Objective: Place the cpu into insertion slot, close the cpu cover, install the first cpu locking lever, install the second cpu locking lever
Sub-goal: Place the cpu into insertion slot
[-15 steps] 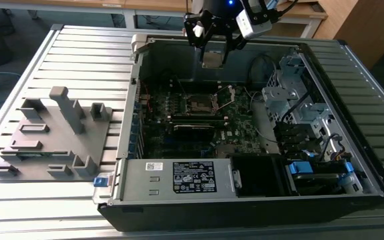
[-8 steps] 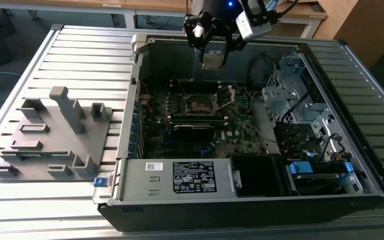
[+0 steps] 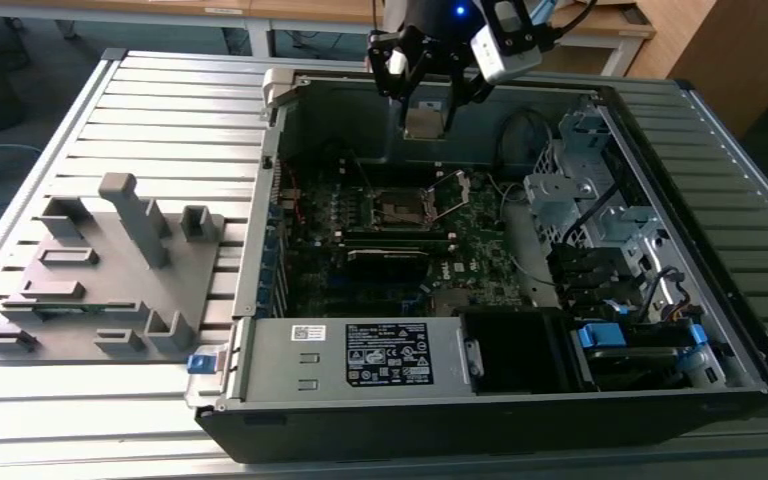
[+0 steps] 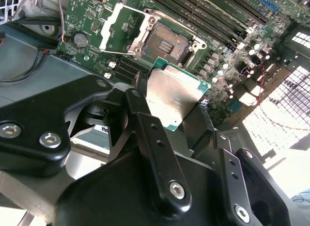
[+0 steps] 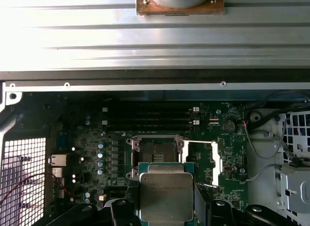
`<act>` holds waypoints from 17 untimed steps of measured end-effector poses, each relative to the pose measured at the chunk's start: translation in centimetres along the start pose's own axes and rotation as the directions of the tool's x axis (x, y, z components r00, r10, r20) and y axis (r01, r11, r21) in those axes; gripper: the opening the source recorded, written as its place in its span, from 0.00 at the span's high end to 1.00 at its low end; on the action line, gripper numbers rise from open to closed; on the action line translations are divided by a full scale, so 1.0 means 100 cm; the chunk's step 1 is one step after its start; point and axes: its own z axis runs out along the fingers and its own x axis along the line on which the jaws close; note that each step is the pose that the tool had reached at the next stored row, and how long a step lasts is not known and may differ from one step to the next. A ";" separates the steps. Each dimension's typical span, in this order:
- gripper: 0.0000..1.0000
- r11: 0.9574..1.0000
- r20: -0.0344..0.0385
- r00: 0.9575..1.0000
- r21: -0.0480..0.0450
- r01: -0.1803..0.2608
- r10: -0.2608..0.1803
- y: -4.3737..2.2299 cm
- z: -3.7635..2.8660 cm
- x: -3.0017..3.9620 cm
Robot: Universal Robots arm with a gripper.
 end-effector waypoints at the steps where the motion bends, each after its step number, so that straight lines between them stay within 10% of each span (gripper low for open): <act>1: 0.46 1.000 0.000 1.000 0.000 0.000 0.000 0.0000 0.0002 0.0000; 17: 0.46 1.000 0.000 1.000 0.000 0.000 0.000 -0.0005 0.0050 -0.0001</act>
